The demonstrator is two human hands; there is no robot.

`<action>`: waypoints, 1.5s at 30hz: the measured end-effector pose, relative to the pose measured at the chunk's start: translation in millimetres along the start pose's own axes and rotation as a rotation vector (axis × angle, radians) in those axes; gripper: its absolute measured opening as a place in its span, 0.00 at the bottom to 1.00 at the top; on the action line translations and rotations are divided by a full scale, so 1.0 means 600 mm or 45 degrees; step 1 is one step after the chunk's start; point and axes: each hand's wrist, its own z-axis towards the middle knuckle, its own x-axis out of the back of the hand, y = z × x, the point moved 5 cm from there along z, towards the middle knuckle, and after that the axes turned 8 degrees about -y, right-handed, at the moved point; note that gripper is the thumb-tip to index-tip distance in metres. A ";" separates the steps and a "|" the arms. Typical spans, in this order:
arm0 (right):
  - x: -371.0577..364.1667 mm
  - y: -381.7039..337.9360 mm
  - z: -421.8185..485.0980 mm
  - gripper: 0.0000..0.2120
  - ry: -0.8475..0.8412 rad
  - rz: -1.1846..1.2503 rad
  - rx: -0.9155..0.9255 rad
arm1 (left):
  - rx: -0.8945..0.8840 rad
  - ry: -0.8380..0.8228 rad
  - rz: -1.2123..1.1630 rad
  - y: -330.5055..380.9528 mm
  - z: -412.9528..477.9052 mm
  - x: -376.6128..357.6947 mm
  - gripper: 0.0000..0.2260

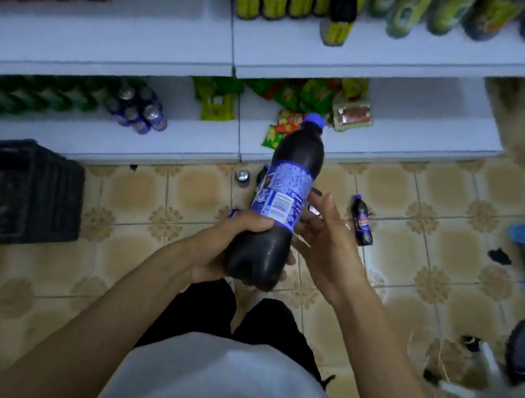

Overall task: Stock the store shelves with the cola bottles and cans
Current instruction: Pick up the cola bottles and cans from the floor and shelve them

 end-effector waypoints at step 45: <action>-0.970 -0.018 0.136 0.38 -0.688 -1.103 0.669 | -1.354 1.538 0.872 0.295 -0.764 0.390 0.28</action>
